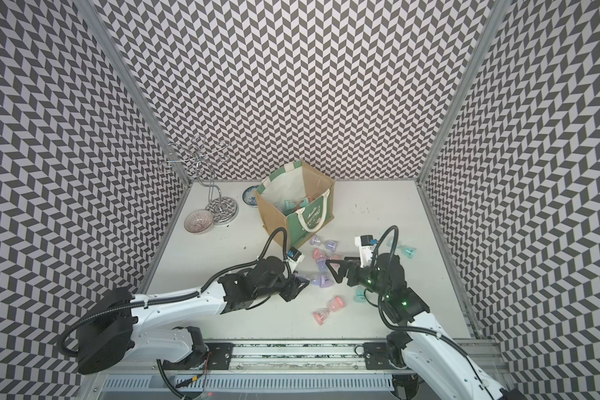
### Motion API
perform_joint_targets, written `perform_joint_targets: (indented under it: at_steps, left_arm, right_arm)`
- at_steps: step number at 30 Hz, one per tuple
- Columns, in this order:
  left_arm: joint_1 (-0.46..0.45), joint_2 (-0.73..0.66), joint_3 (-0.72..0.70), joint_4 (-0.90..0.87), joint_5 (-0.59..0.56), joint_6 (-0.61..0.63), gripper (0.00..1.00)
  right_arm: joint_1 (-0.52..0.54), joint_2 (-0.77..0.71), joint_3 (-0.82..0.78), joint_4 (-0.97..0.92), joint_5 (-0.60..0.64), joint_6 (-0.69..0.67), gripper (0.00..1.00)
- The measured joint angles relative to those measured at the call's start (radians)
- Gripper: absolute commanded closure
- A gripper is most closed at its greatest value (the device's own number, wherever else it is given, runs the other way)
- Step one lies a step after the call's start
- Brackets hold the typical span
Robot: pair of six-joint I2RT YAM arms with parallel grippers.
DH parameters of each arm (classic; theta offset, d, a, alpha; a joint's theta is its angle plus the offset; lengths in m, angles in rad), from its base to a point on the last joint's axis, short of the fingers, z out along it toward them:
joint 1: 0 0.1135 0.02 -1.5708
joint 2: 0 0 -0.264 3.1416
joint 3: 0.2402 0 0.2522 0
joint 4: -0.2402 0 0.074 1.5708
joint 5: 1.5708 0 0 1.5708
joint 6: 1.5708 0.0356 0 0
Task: Put the hourglass into the canvas bag
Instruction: Pick up the hourglass from the center of the board, then place the hourglass in the canvas bag.
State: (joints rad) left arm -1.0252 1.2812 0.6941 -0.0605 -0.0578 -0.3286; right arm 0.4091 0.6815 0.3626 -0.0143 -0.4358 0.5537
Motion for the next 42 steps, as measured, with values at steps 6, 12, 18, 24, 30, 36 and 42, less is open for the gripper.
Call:
perform_joint_targets:
  at_steps: [6, 12, 18, 24, 30, 36, 42]
  left_arm:
    - [0.035, -0.075, 0.058, -0.048, -0.018, -0.025, 0.74]
    - [0.076, -0.123, 0.123, -0.096, -0.034, -0.032, 0.74]
    - [0.113, -0.138, 0.220, -0.132, -0.054, -0.028, 0.75]
    - [0.163, -0.129, 0.322, -0.145, -0.073, -0.007, 0.77]
    - [0.246, -0.060, 0.431, -0.138, -0.094, 0.013, 0.78]
    - [0.342, 0.053, 0.510, -0.123, -0.098, 0.034, 0.78]
    - [0.416, 0.216, 0.639, -0.117, -0.097, 0.056, 0.79]
  right_arm:
    - [0.000, -0.002, 0.047, 0.010, -0.003, 0.009, 0.01]
    - [0.000, -0.001, 0.061, 0.045, -0.011, 0.027, 0.01]
    - [0.000, 0.014, 0.087, 0.081, -0.032, 0.055, 0.01]
    - [0.000, 0.055, 0.116, 0.156, -0.055, 0.081, 0.01]
    - [0.000, 0.121, 0.151, 0.210, -0.068, 0.095, 0.01]
    - [0.000, 0.185, 0.218, 0.233, -0.066, 0.090, 0.01]
    - [0.000, 0.218, 0.262, 0.239, -0.041, 0.068, 0.01]
